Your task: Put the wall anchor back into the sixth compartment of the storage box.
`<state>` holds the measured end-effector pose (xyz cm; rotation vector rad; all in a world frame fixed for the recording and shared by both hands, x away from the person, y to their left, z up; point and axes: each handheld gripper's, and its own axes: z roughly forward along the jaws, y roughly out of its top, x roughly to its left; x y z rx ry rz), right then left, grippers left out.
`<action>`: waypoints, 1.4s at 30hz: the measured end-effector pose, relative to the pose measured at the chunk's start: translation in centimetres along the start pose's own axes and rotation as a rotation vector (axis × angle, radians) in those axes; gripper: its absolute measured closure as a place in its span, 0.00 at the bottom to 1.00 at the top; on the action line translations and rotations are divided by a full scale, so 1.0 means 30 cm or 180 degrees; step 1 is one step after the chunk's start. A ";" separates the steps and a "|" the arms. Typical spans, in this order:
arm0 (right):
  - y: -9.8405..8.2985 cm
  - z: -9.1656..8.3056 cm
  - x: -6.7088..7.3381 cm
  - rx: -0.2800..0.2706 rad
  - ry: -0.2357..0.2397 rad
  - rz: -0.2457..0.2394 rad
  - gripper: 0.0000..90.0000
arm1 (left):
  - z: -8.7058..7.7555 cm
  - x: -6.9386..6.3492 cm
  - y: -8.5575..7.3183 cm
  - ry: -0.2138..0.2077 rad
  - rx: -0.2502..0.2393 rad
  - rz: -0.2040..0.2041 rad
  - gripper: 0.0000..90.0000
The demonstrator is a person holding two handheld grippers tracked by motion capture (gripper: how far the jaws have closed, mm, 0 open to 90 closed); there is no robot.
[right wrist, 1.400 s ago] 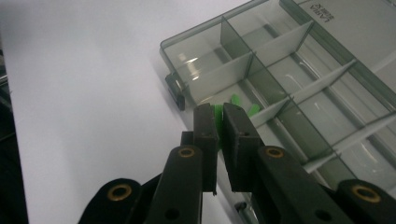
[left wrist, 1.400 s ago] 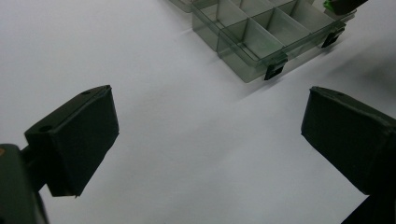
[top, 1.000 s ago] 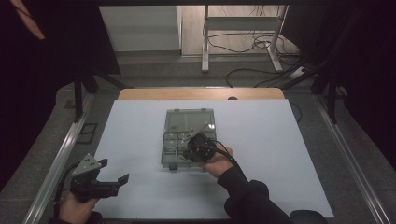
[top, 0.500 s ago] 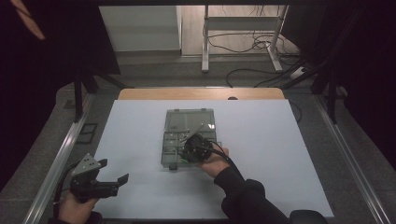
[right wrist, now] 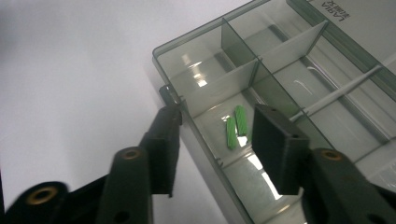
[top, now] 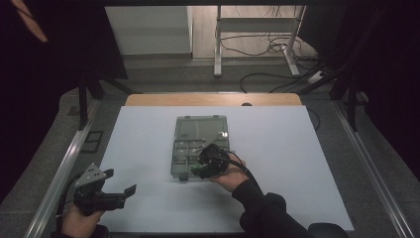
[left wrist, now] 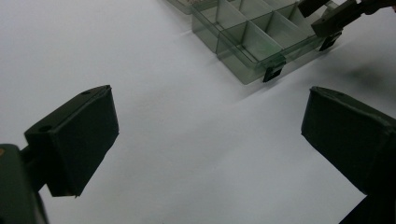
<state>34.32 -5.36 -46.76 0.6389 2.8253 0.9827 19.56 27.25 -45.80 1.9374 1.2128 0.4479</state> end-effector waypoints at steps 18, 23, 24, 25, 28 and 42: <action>-0.033 -0.084 0.013 -0.0122 -0.0100 0.0020 0.25 | 0.001 0.001 0.000 -0.0010 -0.0009 0.0004 0.05; -0.039 -0.099 0.023 -0.0145 -0.0145 0.0002 0.17 | 0.001 0.002 0.000 -0.0012 -0.0010 0.0002 0.05; -0.040 -0.101 0.024 -0.0139 -0.0158 0.0007 0.17 | 0.001 0.002 0.000 -0.0012 -0.0010 0.0002 0.05; -0.041 -0.104 0.025 -0.0145 -0.0157 0.0015 0.16 | 0.000 0.002 0.000 -0.0011 -0.0010 0.0003 0.05; -0.046 -0.116 0.027 -0.0155 -0.0153 0.0022 0.14 | 0.001 0.001 0.000 -0.0010 -0.0008 0.0006 0.05; -0.082 -0.164 0.042 -0.0185 -0.0195 0.0015 0.06 | 0.001 0.001 0.000 -0.0010 -0.0007 0.0003 0.05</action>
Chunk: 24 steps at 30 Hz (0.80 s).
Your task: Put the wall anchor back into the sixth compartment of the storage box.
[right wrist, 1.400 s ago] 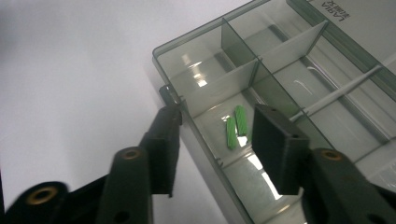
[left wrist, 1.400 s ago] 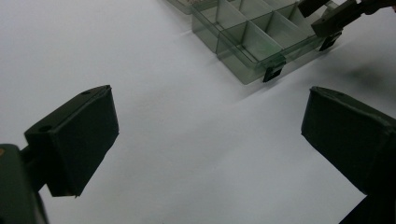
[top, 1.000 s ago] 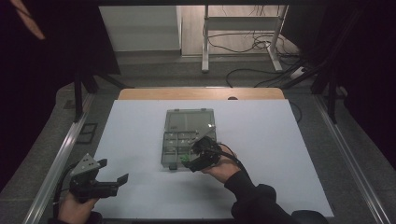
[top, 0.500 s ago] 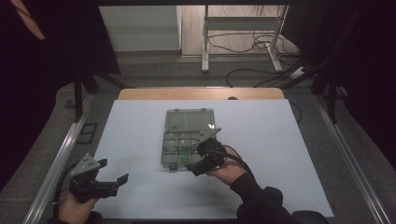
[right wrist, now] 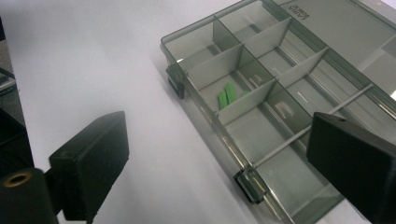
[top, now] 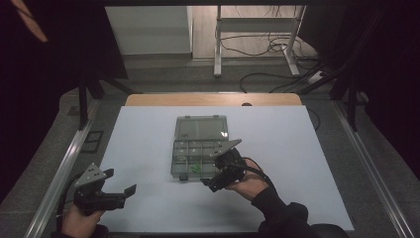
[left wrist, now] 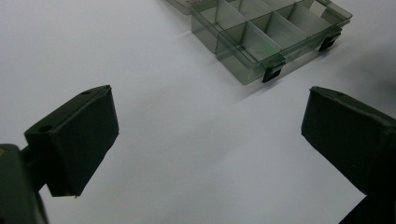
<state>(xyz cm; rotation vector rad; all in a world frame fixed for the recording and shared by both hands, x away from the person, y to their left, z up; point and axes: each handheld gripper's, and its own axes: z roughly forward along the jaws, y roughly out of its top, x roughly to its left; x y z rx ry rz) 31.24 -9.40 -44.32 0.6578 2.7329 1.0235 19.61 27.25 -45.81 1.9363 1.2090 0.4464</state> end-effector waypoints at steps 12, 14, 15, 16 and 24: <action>-0.039 -0.063 -0.003 -0.0100 -0.0098 0.0021 0.03 | 0.000 0.000 0.000 0.0002 0.0002 -0.0002 0.05; -0.046 -0.075 -0.002 -0.0116 -0.0137 0.0026 0.02 | 0.000 0.000 0.000 0.0002 0.0002 -0.0001 0.05; -0.050 -0.080 -0.004 -0.0117 -0.0146 0.0026 0.02 | 0.000 0.000 0.000 0.0002 0.0002 -0.0002 0.05; -0.055 -0.085 -0.005 -0.0119 -0.0155 0.0040 0.02 | 0.000 0.000 0.000 0.0001 0.0001 -0.0003 0.05; -0.095 -0.125 -0.016 -0.0147 -0.0268 0.0083 0.01 | 0.000 0.000 0.000 0.0001 0.0002 -0.0007 0.05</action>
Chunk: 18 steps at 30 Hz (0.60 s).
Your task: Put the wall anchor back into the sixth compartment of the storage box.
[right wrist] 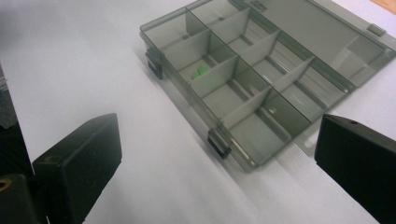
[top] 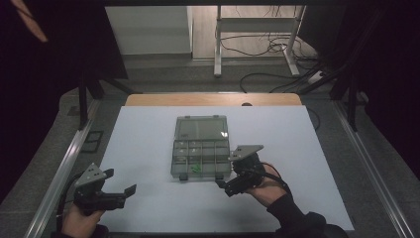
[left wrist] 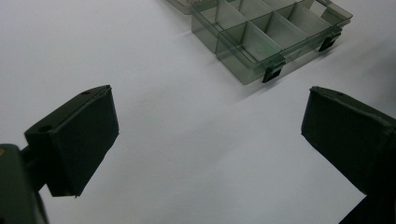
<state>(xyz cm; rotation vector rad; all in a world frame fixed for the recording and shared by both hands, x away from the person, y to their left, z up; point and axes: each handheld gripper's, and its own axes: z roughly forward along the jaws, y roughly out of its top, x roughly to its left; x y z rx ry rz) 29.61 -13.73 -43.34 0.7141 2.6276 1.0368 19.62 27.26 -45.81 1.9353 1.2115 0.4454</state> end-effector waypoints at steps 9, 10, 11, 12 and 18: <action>-0.045 -0.044 -0.022 -0.0019 -0.0144 0.0112 0.00 | 0.000 0.000 0.000 -0.0001 -0.0002 -0.0004 0.05; -0.045 -0.044 -0.022 -0.0019 -0.0144 0.0112 0.00 | 0.000 0.000 0.000 -0.0001 -0.0002 -0.0005 0.05; -0.049 -0.047 -0.022 -0.0032 -0.0195 0.0149 0.00 | -0.001 0.000 0.000 -0.0002 -0.0003 -0.0005 0.05; -0.056 -0.055 -0.026 -0.0046 -0.0249 0.0190 0.00 | -0.001 0.000 0.000 -0.0002 -0.0002 -0.0006 0.05; -0.077 -0.070 -0.033 -0.0055 -0.0275 0.0255 0.00 | -0.001 0.001 0.000 -0.0004 -0.0004 -0.0013 0.05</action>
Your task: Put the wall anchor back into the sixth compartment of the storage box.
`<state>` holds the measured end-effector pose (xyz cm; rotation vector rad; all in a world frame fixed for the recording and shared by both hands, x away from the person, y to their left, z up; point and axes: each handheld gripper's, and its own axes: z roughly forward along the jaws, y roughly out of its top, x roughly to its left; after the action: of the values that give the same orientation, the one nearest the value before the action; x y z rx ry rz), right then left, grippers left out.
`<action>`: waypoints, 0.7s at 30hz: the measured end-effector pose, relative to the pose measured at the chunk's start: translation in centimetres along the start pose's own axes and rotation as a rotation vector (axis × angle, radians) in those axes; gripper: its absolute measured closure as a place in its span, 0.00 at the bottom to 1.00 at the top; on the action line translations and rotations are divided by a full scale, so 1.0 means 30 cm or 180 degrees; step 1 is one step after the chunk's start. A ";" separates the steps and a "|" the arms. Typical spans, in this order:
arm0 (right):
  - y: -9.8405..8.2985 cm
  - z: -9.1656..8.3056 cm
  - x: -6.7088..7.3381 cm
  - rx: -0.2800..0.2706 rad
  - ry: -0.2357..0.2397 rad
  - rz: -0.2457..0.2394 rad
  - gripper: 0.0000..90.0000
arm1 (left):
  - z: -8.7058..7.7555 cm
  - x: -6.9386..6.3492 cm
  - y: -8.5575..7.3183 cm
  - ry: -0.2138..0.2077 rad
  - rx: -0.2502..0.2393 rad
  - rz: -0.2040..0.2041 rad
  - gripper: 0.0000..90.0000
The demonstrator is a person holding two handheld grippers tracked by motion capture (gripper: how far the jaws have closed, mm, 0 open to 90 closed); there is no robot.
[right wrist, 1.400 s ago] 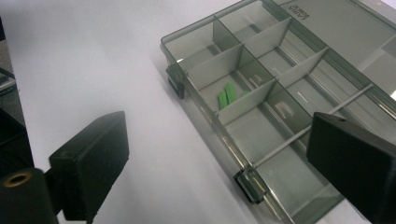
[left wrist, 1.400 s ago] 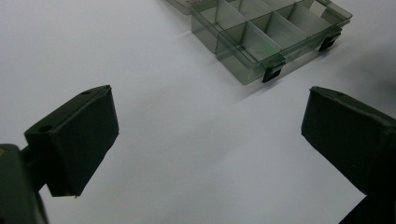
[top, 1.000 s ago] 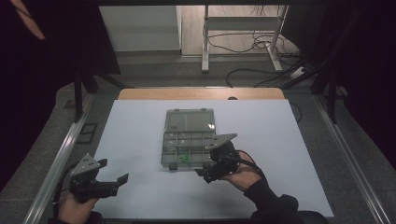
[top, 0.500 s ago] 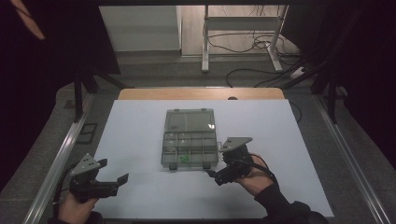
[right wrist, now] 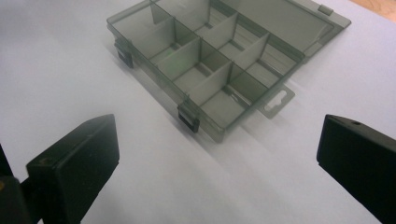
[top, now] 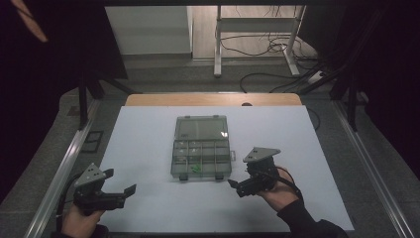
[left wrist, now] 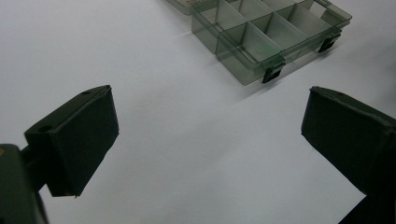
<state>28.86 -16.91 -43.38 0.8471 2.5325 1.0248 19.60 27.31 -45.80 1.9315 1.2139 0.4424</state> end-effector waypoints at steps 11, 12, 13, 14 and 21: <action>-0.039 -0.033 -0.019 0.0050 -0.0042 0.0038 0.00 | 0.000 0.000 0.000 0.0001 0.0000 -0.0003 0.05; -0.039 -0.033 -0.019 0.0050 -0.0042 0.0038 0.00 | 0.000 0.000 0.000 0.0001 0.0000 -0.0003 0.05; -0.041 -0.036 -0.019 0.0054 -0.0045 0.0055 0.00 | 0.000 0.000 0.000 0.0001 0.0000 -0.0003 0.05; -0.044 -0.040 -0.022 0.0057 -0.0052 0.0046 0.00 | 0.000 0.000 0.000 0.0002 0.0000 -0.0002 0.05; -0.067 -0.069 -0.041 0.0057 -0.0109 0.0115 0.00 | 0.000 0.000 0.000 0.0003 0.0000 -0.0003 0.05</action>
<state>28.06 -19.94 -43.29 0.9107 2.5103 0.9912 19.60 27.30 -45.79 1.9308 1.2154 0.4427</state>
